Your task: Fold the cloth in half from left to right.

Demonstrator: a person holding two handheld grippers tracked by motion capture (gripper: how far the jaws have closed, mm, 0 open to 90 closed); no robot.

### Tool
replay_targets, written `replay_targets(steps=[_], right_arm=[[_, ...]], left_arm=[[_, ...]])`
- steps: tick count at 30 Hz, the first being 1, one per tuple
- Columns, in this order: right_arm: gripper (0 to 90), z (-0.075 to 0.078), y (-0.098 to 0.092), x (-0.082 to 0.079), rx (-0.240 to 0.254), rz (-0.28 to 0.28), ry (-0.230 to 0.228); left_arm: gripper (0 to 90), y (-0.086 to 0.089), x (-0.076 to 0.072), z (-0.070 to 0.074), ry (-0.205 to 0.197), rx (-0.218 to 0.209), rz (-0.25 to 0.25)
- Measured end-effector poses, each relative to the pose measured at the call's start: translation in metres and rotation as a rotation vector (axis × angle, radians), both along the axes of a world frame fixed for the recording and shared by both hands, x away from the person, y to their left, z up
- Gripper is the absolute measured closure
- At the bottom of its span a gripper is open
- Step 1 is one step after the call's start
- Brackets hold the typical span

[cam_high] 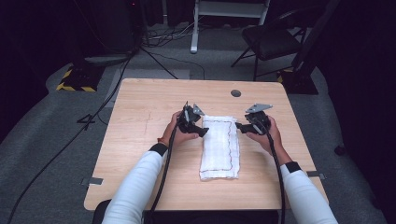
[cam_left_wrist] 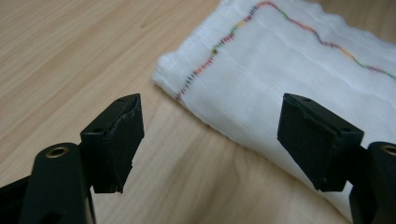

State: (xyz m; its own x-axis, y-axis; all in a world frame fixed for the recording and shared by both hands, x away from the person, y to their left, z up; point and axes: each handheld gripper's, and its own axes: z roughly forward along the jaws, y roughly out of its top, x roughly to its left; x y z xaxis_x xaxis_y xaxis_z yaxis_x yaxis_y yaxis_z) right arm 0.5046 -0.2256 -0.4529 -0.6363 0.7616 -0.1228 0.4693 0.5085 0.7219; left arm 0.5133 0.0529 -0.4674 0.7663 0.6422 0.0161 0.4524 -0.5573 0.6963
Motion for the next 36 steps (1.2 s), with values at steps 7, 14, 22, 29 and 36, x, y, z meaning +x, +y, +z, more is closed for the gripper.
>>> replay_targets(steps=[7,14,22,29,36], right_arm=[[44.4,-0.009,0.015,0.023,0.011,-0.023,0.027],[46.7,-0.021,0.024,0.041,0.016,-0.040,0.073],[46.5,-0.030,0.031,0.049,-0.016,-0.060,0.108],[55.6,-0.036,0.023,0.053,0.080,-0.051,0.163],[75.3,-0.035,0.026,0.052,0.094,-0.008,0.186]], left_arm=[[25.3,-0.011,0.023,-0.007,0.009,-0.006,0.067],[27.5,-0.018,0.036,-0.018,0.048,-0.015,0.120],[25.3,-0.022,0.044,-0.026,0.088,-0.027,0.144],[24.2,-0.021,0.045,-0.028,0.084,-0.027,0.128],[54.6,-0.023,0.043,-0.024,0.115,-0.034,0.045]])
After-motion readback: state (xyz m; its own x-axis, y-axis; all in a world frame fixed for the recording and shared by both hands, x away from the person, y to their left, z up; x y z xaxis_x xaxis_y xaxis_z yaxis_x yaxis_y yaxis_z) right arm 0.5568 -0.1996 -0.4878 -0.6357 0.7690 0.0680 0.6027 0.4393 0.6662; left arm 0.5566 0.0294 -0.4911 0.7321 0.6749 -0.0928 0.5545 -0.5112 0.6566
